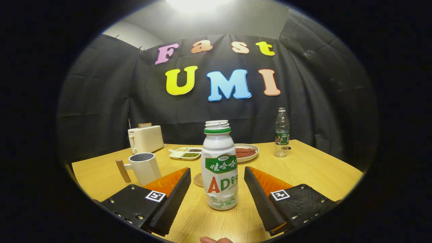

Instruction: Take the bottle from table, then pour the juice into the cup, finally place the bottle on the coaster

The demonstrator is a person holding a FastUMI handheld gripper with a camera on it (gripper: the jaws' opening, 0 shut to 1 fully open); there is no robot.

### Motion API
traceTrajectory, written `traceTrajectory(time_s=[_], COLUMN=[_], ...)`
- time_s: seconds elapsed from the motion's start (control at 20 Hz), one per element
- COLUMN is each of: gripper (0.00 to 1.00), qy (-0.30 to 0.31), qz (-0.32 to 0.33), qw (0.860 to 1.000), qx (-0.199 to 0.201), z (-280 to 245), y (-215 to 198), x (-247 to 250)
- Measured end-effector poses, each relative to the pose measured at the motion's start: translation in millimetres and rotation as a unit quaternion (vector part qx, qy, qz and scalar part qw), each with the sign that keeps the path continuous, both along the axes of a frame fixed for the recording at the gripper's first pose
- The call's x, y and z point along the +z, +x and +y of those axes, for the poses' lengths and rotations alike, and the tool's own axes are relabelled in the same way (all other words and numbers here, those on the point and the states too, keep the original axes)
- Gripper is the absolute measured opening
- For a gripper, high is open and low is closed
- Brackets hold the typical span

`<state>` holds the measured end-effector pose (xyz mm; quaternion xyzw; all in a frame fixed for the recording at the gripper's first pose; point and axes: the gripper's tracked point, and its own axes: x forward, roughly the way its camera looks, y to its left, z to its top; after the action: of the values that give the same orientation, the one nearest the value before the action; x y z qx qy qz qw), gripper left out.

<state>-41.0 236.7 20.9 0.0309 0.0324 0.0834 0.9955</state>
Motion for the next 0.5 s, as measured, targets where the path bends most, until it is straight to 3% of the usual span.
traceTrajectory(time_s=[0.5], gripper=[0.97], qy=[-0.023], qz=[-0.002], qw=[0.999], qx=[-0.035], z=[2], y=[23], x=[4])
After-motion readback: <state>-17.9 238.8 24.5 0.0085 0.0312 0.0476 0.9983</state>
